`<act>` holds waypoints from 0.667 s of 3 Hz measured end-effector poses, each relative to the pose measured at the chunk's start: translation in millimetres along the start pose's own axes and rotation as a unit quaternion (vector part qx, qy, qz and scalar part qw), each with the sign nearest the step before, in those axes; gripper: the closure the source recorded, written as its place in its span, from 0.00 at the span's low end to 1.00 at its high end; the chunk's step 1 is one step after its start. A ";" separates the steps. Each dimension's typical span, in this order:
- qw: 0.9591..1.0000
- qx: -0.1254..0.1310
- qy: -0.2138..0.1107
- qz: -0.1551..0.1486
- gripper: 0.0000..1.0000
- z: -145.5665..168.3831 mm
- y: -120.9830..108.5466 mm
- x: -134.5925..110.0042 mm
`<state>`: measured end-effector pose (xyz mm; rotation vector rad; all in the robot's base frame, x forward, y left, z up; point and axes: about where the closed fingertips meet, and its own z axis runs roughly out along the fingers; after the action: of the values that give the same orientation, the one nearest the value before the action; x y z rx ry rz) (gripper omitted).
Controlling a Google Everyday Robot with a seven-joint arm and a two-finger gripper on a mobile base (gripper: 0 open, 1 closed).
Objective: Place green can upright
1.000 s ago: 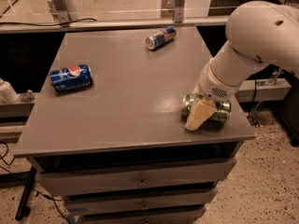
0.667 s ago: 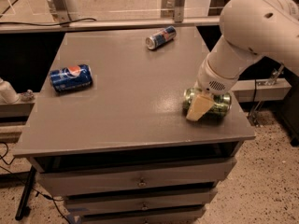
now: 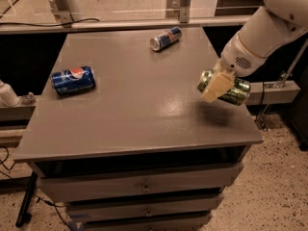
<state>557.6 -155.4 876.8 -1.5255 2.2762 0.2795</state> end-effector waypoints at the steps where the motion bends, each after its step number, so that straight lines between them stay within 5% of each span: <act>1: 0.995 -0.025 -0.092 0.029 1.00 -24.9 5.1 -13.1; 2: 0.979 -0.042 -0.191 0.051 1.00 -40.2 18.6 -26.9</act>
Offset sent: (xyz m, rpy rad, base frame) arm -0.0293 0.0286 0.0818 0.7467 -0.1052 -0.0801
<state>541.3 -140.3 923.6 -1.2660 2.0575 0.6461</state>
